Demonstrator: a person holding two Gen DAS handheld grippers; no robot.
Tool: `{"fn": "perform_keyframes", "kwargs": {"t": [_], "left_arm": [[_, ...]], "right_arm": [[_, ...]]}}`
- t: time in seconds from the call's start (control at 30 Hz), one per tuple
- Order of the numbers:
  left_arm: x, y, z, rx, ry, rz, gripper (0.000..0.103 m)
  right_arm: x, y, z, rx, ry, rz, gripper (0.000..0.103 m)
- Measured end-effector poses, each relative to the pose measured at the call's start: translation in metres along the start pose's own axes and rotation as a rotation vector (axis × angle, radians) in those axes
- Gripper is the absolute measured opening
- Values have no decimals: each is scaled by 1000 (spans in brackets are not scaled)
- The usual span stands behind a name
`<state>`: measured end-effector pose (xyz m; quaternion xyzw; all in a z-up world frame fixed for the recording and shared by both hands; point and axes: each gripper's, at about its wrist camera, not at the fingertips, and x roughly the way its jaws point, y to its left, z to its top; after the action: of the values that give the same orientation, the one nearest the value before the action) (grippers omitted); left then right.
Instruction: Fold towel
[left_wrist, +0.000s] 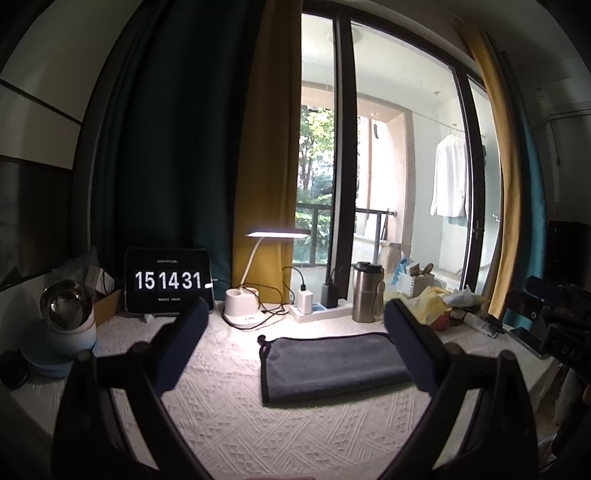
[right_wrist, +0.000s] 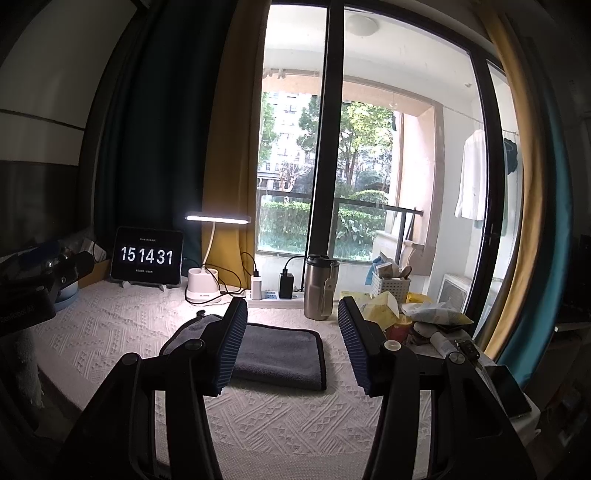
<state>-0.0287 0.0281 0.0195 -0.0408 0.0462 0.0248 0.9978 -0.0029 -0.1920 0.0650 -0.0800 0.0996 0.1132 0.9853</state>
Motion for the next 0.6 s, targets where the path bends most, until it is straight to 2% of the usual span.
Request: {"fn": "perform_keyframes", "kwargs": {"t": [0.6], "left_arm": [[-1,-2,-6,-14,9,-14,97]], "right_arm": [[2,2,-3,0,11,7,54]]}}
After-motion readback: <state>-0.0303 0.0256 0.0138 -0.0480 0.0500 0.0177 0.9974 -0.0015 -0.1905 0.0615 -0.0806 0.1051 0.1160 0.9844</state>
